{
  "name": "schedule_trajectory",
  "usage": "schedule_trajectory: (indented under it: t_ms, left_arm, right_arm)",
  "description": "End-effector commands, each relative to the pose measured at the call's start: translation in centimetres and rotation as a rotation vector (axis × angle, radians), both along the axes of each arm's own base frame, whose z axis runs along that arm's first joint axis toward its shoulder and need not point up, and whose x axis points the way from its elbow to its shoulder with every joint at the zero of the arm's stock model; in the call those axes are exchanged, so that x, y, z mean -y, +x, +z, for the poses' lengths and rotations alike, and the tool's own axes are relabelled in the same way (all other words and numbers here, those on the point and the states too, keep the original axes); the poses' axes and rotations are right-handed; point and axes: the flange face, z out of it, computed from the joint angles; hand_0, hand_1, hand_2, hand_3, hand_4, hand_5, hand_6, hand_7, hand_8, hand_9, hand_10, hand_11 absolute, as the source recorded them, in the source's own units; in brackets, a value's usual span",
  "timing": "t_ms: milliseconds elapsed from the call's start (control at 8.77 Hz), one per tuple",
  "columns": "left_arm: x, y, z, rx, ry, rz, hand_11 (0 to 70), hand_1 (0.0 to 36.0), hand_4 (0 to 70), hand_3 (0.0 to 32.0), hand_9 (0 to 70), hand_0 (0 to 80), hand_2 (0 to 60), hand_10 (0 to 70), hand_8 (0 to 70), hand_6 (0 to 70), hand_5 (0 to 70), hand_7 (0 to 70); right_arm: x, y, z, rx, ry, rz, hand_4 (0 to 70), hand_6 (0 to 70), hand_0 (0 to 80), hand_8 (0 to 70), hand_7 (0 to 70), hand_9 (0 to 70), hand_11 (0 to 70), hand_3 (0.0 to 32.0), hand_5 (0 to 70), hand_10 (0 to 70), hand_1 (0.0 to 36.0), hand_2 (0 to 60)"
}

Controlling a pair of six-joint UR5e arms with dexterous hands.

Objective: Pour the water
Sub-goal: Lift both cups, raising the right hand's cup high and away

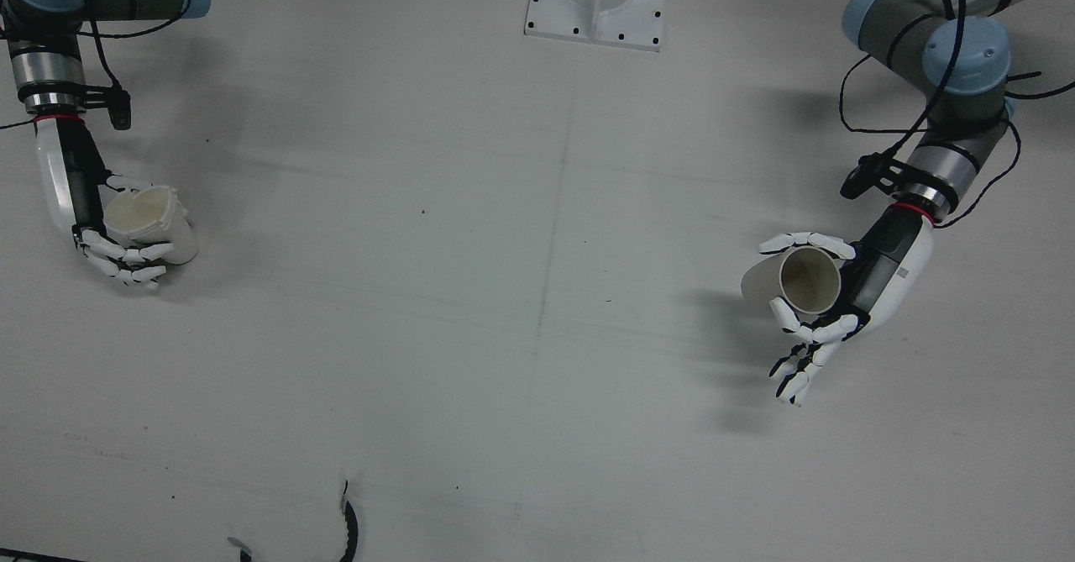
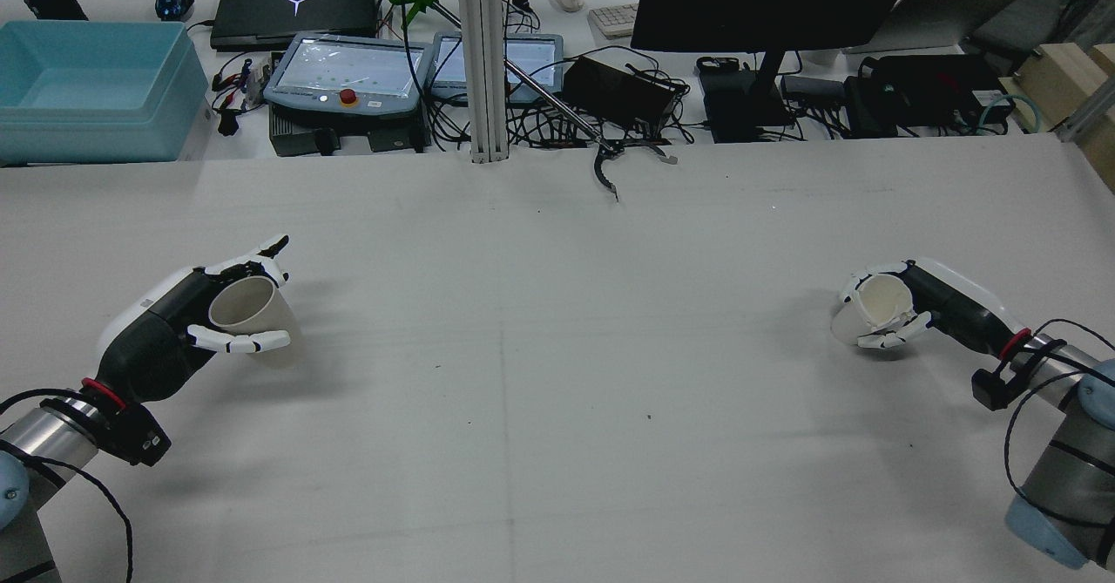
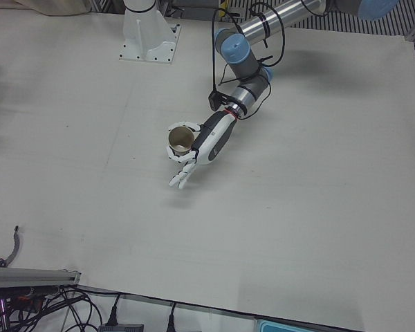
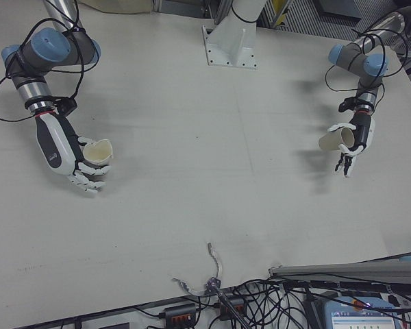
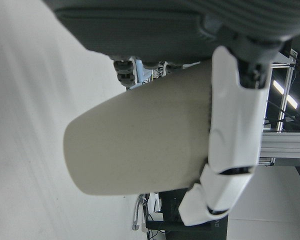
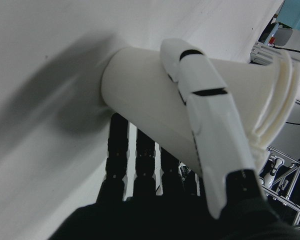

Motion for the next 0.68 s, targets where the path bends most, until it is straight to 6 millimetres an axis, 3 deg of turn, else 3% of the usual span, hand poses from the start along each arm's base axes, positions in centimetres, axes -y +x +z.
schedule_trajectory:
  t_ms: [0,114,228,342,456,570]
  left_arm:
    - [-0.1,-0.1,-1.1,0.006,0.000,0.005,10.7,36.0,53.2,0.0,0.4,64.2,60.0,5.5,1.0,3.9,70.0,9.3]
    - [-0.5,0.0,-1.7,0.019,-0.004,0.012,10.7,36.0,54.7,0.0,0.5,68.3,60.0,5.4,1.0,4.5,70.0,9.7]
    - [-0.5,0.8,-3.0,0.032,-0.006,0.020,10.8,36.0,55.0,0.0,0.5,69.6,60.0,5.4,1.0,4.9,70.0,9.8]
    - [0.2,2.4,-6.1,0.034,-0.004,0.029,10.8,36.0,55.3,0.0,0.6,71.4,60.0,5.4,0.9,5.0,70.0,10.0]
    - [0.3,3.8,-8.1,0.039,-0.002,0.041,10.9,36.0,54.8,0.0,0.6,71.6,60.0,5.5,0.9,5.2,70.0,10.0]
    - [-0.6,7.0,-10.9,0.043,-0.003,0.084,10.9,36.0,53.5,0.0,0.5,68.8,60.0,5.5,0.8,5.3,70.0,9.9]
  right_arm:
    - [-0.2,1.1,-4.6,0.053,0.023,0.017,39.1,56.7,80.0,44.8,59.7,55.3,67.7,0.0,68.2,45.7,36.0,47.4]
    - [0.0,3.3,-7.3,0.089,-0.018,0.051,37.9,56.7,80.0,45.0,58.9,55.2,68.2,0.0,67.7,45.9,36.0,51.1]
    - [1.1,7.3,-9.8,0.112,-0.030,0.123,38.8,58.0,80.0,45.3,58.6,54.8,67.5,0.0,68.1,45.4,36.0,54.5]
    - [1.5,11.1,-13.2,0.136,0.002,0.194,38.2,57.4,80.0,44.7,57.2,53.8,66.5,0.0,66.3,44.8,36.0,56.3]
    - [1.4,14.3,-15.2,0.131,0.000,0.204,38.1,56.3,80.0,43.5,56.1,52.3,64.0,0.0,65.4,43.0,36.0,55.7]
    - [3.6,18.0,-19.8,0.138,0.026,0.240,41.2,57.0,80.0,42.9,55.8,51.2,62.3,0.0,66.4,41.9,36.0,57.5]
